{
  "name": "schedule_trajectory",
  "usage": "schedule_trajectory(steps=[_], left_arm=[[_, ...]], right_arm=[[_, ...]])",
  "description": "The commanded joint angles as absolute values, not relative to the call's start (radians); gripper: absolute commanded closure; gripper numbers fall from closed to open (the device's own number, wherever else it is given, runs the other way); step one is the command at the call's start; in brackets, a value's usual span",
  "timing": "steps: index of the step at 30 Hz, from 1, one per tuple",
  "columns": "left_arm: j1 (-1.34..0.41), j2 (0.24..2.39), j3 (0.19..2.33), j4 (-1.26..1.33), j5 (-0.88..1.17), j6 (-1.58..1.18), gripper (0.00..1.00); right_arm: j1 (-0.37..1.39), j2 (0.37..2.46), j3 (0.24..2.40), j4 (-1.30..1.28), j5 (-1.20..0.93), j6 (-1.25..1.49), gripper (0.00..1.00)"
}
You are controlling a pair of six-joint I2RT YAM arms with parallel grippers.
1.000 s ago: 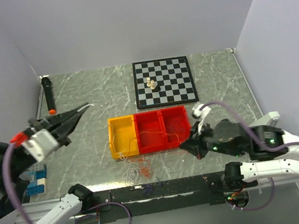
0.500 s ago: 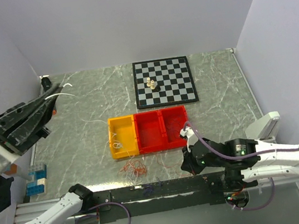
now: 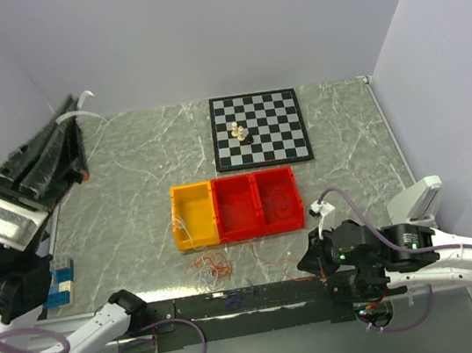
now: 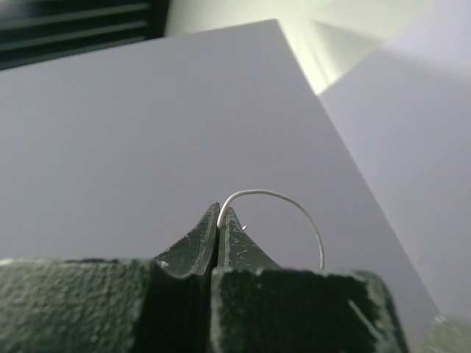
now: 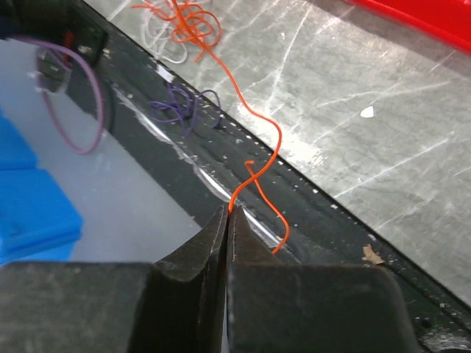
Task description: Untangle the cables
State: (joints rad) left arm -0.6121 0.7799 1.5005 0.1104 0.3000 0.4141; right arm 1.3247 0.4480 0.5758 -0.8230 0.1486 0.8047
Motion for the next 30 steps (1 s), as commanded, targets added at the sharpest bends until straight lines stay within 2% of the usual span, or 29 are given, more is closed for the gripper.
schedule_trajectory(steps=[1,4,8,16,19,23,25,27,30], left_arm=[[-0.609,0.819,1.522,0.438,0.088,0.495,0.99],[-0.609,0.859,1.540,0.541,0.020,0.566,0.99],[-0.609,0.913,1.581,0.636,0.032,0.633,0.99],[-0.609,0.995,1.745,0.707,0.106,0.758,0.99],[-0.609,1.008,1.787,0.666,0.139,0.802,0.95],[-0.609,0.960,1.692,0.629,0.208,0.892,0.96],[-0.609,0.943,1.616,0.692,0.261,1.001,0.96],[-0.609,0.943,1.601,0.700,0.255,0.997,0.95],[-0.609,0.924,1.615,0.517,0.255,0.908,0.94]], right_arm=[[1.333,0.400,0.549,-0.847,0.153,0.877,1.00],[1.332,0.422,0.551,-0.772,0.129,0.876,1.00],[1.331,0.495,0.542,-0.720,0.101,0.864,1.00],[1.333,0.511,0.500,-0.703,0.068,0.900,1.00],[1.331,0.476,0.477,-0.724,0.048,0.914,1.00],[1.331,0.448,0.474,-0.765,0.032,0.940,1.00],[1.331,0.454,0.488,-0.798,0.041,0.960,1.00],[1.333,0.459,0.505,-0.801,0.046,0.963,1.00],[1.333,0.459,0.534,-0.772,0.061,0.947,1.00]])
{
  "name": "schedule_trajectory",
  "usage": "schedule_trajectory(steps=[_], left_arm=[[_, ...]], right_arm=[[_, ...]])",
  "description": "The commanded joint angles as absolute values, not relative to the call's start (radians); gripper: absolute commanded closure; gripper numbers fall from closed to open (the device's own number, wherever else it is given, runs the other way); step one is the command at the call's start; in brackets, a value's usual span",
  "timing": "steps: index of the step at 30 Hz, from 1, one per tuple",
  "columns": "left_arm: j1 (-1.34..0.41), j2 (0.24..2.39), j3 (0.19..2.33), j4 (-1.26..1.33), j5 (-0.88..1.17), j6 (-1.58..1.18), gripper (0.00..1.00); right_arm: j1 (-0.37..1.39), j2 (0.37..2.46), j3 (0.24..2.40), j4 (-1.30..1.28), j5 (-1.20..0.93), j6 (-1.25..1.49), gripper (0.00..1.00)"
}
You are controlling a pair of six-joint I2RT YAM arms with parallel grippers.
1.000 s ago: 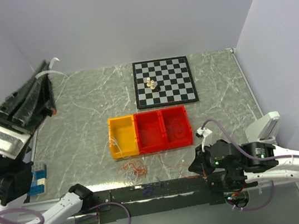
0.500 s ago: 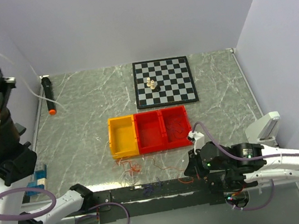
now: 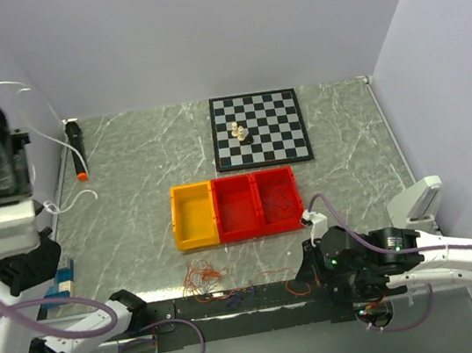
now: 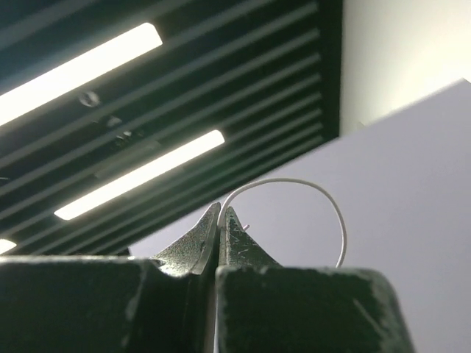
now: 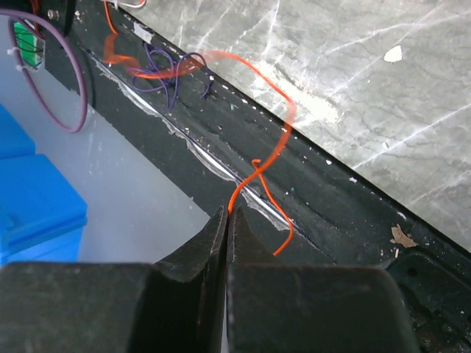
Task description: Untangle the cables
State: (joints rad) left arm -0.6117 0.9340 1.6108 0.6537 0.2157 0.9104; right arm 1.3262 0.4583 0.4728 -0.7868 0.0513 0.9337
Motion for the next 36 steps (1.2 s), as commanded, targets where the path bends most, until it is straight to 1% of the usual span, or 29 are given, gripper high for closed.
schedule_trajectory(steps=[1,6,10,15,17,25,36], left_arm=[[-0.609,0.910,1.582,0.496,0.252,0.873,0.94],[-0.609,0.819,1.379,0.373,0.210,0.750,0.95],[-0.609,0.766,1.218,0.276,0.141,0.672,0.98],[-0.609,0.713,1.022,0.275,0.103,0.664,0.99],[-0.609,0.712,0.974,0.290,0.089,0.654,0.99],[-0.609,0.787,0.910,0.311,0.046,0.594,0.99],[-0.609,0.856,0.891,0.368,0.006,0.545,0.99]], right_arm=[[1.333,0.460,0.549,-0.764,0.067,0.936,1.00],[1.333,0.471,0.652,-0.720,0.097,0.882,1.00],[1.333,0.466,0.747,-0.640,0.092,0.822,1.00],[1.333,0.506,0.856,-0.617,0.084,0.762,1.00],[1.333,0.517,0.885,-0.620,0.086,0.744,1.00],[1.335,0.480,0.871,-0.612,0.117,0.729,1.00],[1.333,0.456,0.833,-0.623,0.121,0.726,1.00]])
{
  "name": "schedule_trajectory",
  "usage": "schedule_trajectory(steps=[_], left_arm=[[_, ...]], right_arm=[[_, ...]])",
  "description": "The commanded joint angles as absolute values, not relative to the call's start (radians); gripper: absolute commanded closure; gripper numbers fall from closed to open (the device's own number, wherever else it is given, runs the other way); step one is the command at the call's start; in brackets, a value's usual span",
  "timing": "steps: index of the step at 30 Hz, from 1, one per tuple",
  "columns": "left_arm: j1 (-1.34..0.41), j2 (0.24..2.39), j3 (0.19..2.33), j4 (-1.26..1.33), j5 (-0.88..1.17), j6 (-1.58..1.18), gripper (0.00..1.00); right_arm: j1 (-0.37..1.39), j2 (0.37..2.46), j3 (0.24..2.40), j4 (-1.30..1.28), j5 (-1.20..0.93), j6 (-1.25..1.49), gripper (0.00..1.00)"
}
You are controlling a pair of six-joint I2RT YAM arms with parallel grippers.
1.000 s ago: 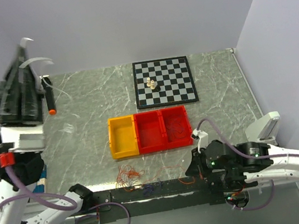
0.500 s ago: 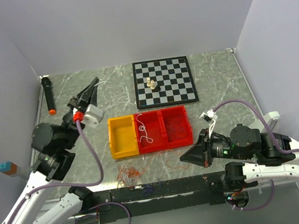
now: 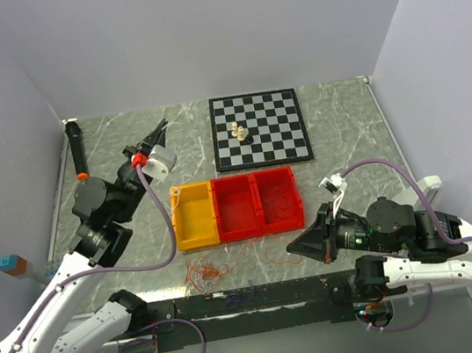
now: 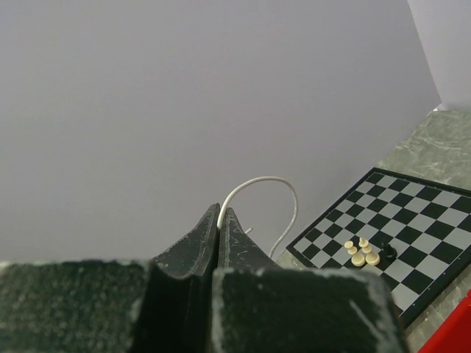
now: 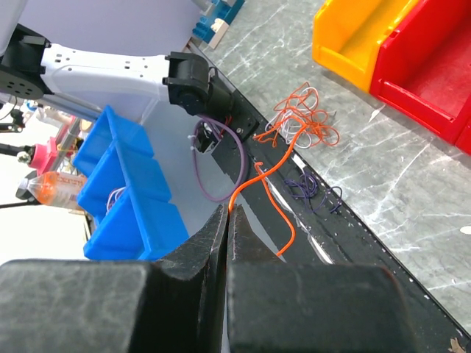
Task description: Untangle the cables
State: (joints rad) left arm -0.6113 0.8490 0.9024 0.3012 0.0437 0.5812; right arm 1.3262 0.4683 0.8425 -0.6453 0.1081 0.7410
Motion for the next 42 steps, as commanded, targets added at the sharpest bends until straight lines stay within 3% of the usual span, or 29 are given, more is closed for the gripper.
schedule_trajectory(steps=[1,12,22,31,42], left_arm=[[-0.609,0.857,0.888,0.368,0.003,0.545,0.99],[-0.607,0.856,0.847,0.362,0.003,0.558,0.99],[-0.611,0.871,0.795,0.227,-0.239,0.522,0.99],[-0.612,0.827,0.654,0.129,-0.124,0.499,0.99],[-0.681,0.885,0.555,0.048,-0.173,0.450,0.99]], right_arm=[[1.333,0.456,0.833,-0.624,0.121,0.726,1.00],[1.333,0.436,0.825,-0.640,0.127,0.733,1.00],[1.333,0.402,0.772,-0.624,0.126,0.756,1.00],[1.333,0.442,0.811,-0.626,0.124,0.738,1.00],[1.333,0.439,0.822,-0.652,0.150,0.738,1.00]])
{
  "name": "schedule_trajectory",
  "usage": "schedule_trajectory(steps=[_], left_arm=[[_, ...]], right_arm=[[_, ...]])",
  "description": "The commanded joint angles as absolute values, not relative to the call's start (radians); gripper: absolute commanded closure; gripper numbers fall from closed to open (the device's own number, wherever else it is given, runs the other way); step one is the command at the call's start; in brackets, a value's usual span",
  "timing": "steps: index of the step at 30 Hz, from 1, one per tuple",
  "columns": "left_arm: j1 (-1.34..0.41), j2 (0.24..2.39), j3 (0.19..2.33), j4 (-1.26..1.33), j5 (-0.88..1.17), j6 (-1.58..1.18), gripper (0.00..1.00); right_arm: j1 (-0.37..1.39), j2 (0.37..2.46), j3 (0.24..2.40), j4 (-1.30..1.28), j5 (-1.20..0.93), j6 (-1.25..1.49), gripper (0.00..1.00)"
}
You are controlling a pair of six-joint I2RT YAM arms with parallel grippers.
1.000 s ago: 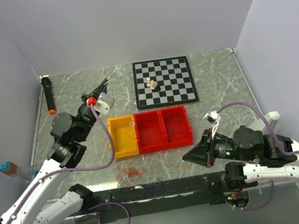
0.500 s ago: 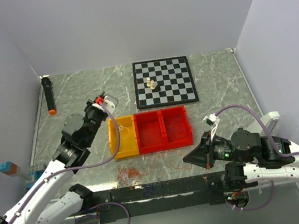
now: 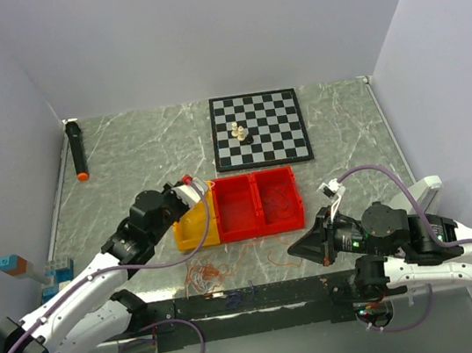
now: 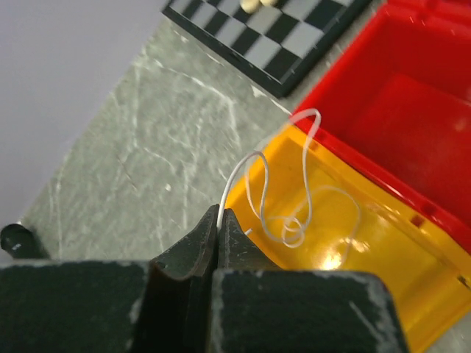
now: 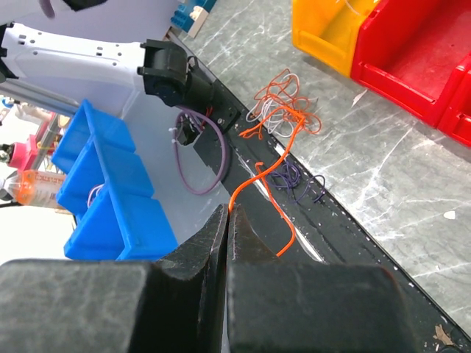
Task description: Untangle the cables
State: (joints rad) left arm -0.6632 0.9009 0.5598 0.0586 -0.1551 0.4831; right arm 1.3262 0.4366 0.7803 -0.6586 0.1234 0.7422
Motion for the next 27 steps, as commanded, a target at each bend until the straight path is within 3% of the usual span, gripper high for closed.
schedule_trajectory(steps=[1,18,27], left_arm=[[-0.686,0.876,0.554,0.029,-0.164,0.449,0.99],[-0.701,0.540,0.485,-0.166,-0.057,0.460,0.99],[-0.704,0.571,0.486,-0.230,0.017,0.491,0.99]], right_arm=[[1.333,0.440,0.825,-0.655,0.150,0.735,1.00],[1.332,0.462,0.802,-0.629,0.124,0.750,1.00],[1.333,0.472,0.815,-0.635,0.124,0.750,1.00]])
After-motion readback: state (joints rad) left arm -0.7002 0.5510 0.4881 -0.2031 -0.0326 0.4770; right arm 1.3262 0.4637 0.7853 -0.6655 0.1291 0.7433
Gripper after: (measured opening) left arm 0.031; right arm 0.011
